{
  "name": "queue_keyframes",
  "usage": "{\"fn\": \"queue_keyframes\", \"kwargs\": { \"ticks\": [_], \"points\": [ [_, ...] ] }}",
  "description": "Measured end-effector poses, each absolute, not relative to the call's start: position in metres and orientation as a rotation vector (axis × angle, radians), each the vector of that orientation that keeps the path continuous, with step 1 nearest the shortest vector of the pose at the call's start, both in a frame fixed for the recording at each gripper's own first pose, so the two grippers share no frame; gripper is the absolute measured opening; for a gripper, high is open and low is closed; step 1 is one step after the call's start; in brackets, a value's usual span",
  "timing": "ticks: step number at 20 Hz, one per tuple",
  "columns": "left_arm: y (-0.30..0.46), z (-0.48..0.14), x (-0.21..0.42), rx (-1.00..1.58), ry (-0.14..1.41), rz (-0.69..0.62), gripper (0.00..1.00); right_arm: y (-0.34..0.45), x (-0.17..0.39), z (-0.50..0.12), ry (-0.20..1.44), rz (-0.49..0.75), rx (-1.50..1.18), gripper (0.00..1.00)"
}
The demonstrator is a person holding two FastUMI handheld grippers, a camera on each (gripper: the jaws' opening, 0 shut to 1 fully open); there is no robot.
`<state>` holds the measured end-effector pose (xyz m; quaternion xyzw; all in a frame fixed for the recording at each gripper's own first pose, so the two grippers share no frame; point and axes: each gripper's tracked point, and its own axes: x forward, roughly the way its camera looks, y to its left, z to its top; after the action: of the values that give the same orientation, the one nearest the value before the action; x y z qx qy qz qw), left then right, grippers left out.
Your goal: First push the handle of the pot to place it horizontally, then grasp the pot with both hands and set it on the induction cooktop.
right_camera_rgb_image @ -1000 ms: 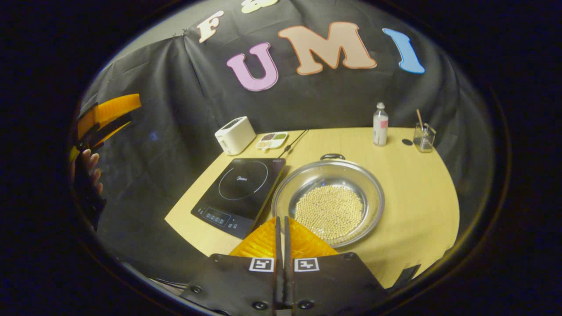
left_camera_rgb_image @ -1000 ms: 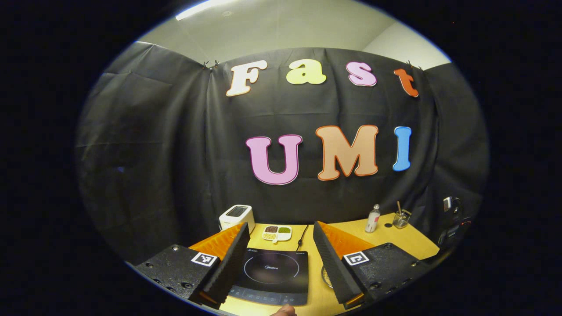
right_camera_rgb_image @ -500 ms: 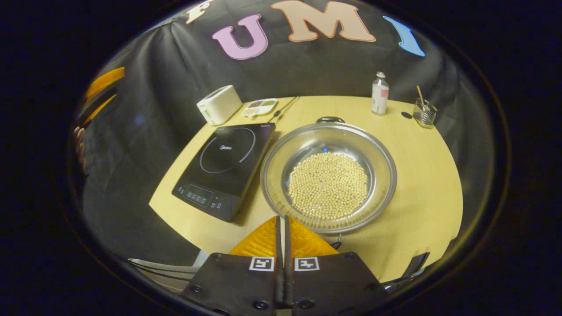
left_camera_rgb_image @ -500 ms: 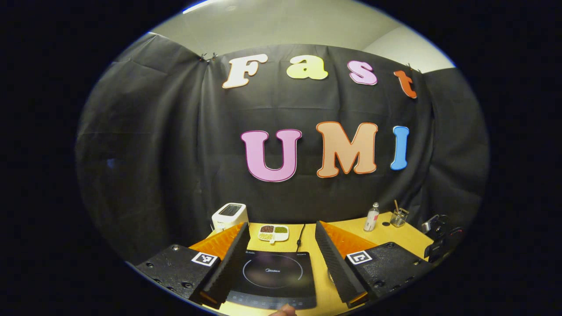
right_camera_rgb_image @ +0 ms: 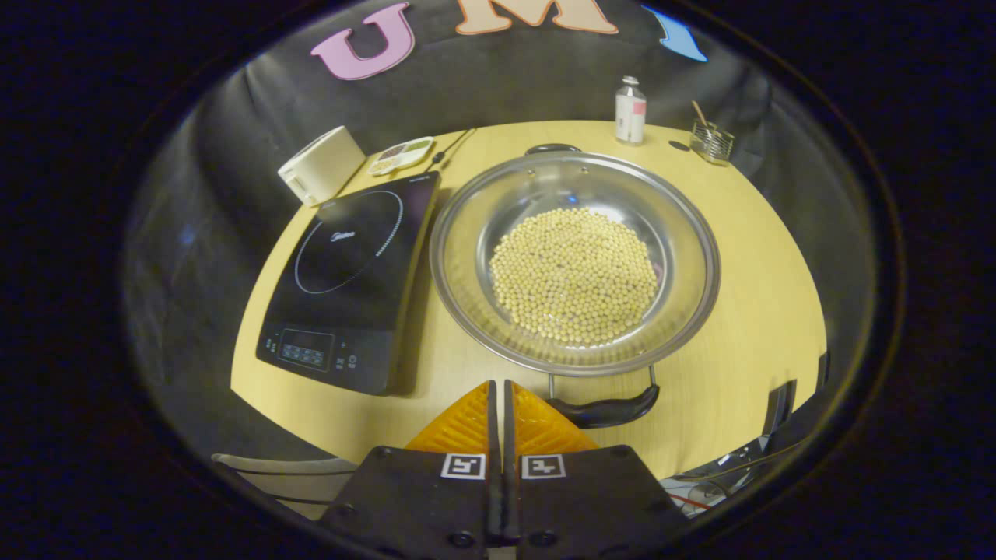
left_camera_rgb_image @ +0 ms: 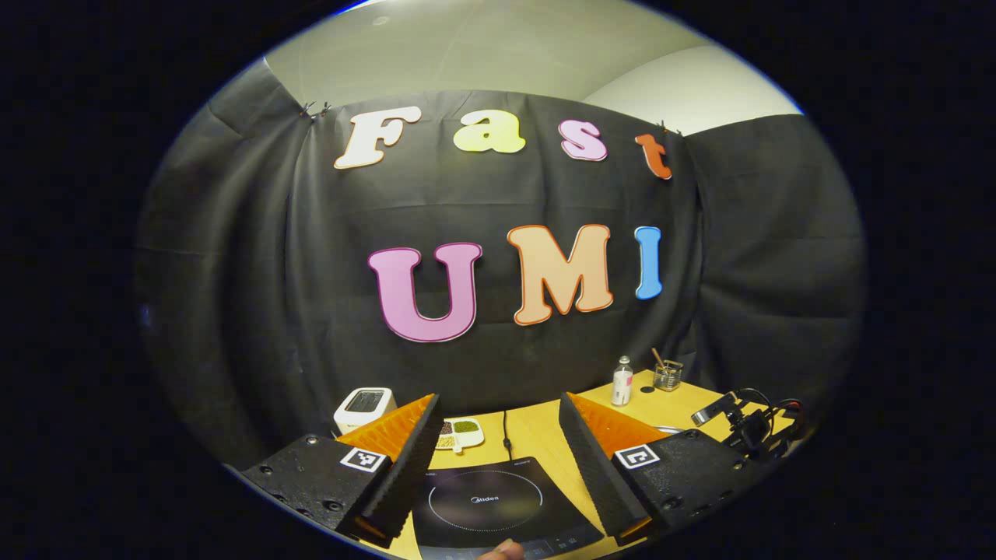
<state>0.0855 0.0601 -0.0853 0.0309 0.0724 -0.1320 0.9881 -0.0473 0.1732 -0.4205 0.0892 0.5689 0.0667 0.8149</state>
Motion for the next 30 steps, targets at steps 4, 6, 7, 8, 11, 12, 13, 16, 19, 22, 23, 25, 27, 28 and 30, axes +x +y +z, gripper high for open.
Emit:
{"fn": "queue_keyframes", "kwargs": {
  "ticks": [4, 6, 7, 8, 11, 12, 13, 16, 19, 22, 23, 25, 27, 28, 30],
  "points": [
    [0.064, -0.1, 0.082, 0.047, 0.172, -0.295, 0.91, 0.163, -0.051, -0.432, 1.238, 0.09, 0.188, 0.03],
    [0.066, -0.103, 0.082, 0.049, 0.178, -0.296, 0.92, 0.157, -0.052, -0.435, 1.25, 0.086, 0.165, 0.02],
    [0.068, -0.103, 0.083, 0.049, 0.179, -0.292, 0.92, 0.154, -0.052, -0.437, 1.256, 0.087, 0.15, 0.02],
    [0.069, -0.104, 0.084, 0.047, 0.184, -0.287, 0.92, 0.15, -0.05, -0.439, 1.26, 0.087, 0.141, 0.0],
    [0.069, -0.106, 0.083, 0.032, 0.191, -0.276, 0.92, 0.139, -0.046, -0.44, 1.262, 0.072, 0.149, 0.03],
    [0.068, -0.109, 0.083, 0.025, 0.199, -0.277, 0.92, 0.133, -0.044, -0.443, 1.267, 0.063, 0.149, 0.03],
    [0.066, -0.112, 0.082, 0.018, 0.21, -0.279, 0.91, 0.128, -0.04, -0.446, 1.27, 0.052, 0.149, 0.03],
    [0.061, -0.115, 0.085, 0.004, 0.229, -0.268, 0.92, 0.113, -0.029, -0.451, 1.265, 0.028, 0.168, 0.0],
    [0.059, -0.113, 0.088, 0.034, 0.23, -0.224, 0.92, 0.1, -0.033, -0.452, 1.27, 0.047, 0.179, 0.03],
    [0.039, -0.114, 0.084, 0.016, 0.252, -0.198, 0.92, 0.084, -0.032, -0.452, 1.26, 0.08, 0.174, 0.03],
    [0.032, -0.117, 0.082, 0.021, 0.271, -0.191, 0.92, 0.078, -0.033, -0.454, 1.264, 0.093, 0.169, 0.03],
    [0.023, -0.118, 0.082, 0.025, 0.286, -0.164, 0.92, 0.066, -0.033, -0.457, 1.267, 0.123, 0.153, 0.03],
    [0.013, -0.116, 0.082, 0.011, 0.294, -0.121, 0.92, 0.056, -0.03, -0.458, 1.264, 0.162, 0.154, 0.03],
    [0.008, -0.116, 0.08, 0.008, 0.3, -0.1, 0.92, 0.052, -0.029, -0.459, 1.26, 0.185, 0.159, 0.03],
    [-0.001, -0.116, 0.075, 0.01, 0.307, -0.061, 0.92, 0.042, -0.024, -0.461, 1.252, 0.216, 0.147, 0.03]
  ]
}}
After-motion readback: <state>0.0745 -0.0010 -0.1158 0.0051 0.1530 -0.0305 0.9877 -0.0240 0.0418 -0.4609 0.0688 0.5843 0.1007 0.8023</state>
